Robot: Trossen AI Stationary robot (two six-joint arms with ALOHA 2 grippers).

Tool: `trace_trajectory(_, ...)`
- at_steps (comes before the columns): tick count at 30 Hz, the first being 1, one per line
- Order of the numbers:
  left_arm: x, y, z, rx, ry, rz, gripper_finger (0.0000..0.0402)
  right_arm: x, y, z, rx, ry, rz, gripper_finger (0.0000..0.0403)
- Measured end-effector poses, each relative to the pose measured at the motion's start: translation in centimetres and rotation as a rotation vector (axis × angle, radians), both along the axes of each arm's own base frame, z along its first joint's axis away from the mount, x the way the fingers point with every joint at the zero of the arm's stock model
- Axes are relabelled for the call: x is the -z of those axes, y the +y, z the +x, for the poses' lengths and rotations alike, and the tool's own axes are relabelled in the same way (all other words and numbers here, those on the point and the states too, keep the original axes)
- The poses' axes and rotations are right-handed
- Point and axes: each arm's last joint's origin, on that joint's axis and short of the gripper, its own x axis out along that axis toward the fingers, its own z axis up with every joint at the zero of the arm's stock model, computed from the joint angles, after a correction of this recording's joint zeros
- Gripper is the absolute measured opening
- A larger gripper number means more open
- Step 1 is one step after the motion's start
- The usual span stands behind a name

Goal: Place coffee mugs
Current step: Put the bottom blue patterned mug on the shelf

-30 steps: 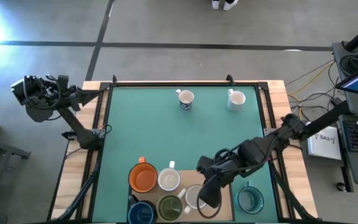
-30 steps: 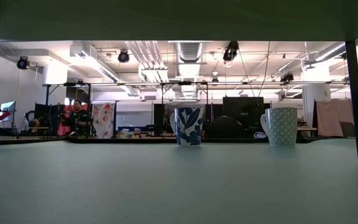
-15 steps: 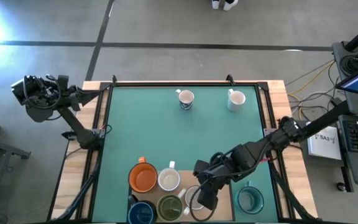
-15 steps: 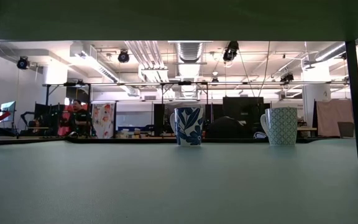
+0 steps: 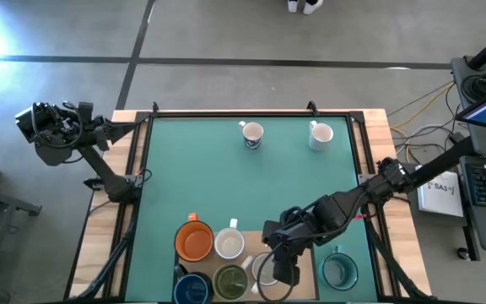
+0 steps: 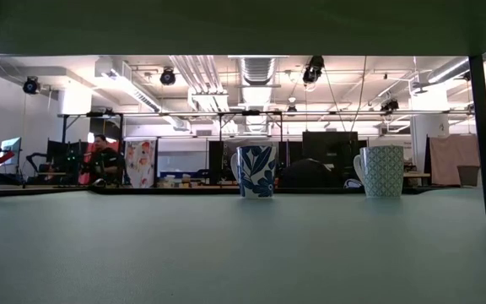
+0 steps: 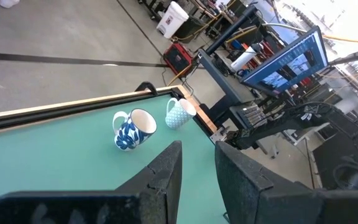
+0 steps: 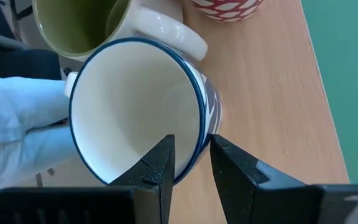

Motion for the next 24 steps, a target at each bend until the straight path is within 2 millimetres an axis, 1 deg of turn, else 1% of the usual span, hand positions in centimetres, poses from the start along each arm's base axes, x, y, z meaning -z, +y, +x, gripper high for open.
trace_trajectory(4,0.0,0.0,0.0,0.0,0.0,0.0,0.0079,-0.1,0.4,0.4,-0.022,-0.028,0.054,0.009)
trace_trajectory(9,0.0,0.0,0.0,0.0,0.0,0.0,0.0079,0.4,1.0,0.9,-0.037,-0.031,0.071,0.009)
trace_trajectory(16,0.0,0.0,0.0,0.0,-0.004,-0.005,0.0079,0.3,1.1,0.8,-0.033,-0.021,0.072,0.009)
trace_trajectory(24,0.0,0.0,0.0,-0.001,-0.005,-0.007,0.0079,0.4,1.7,0.8,-0.049,-0.02,0.099,0.009)
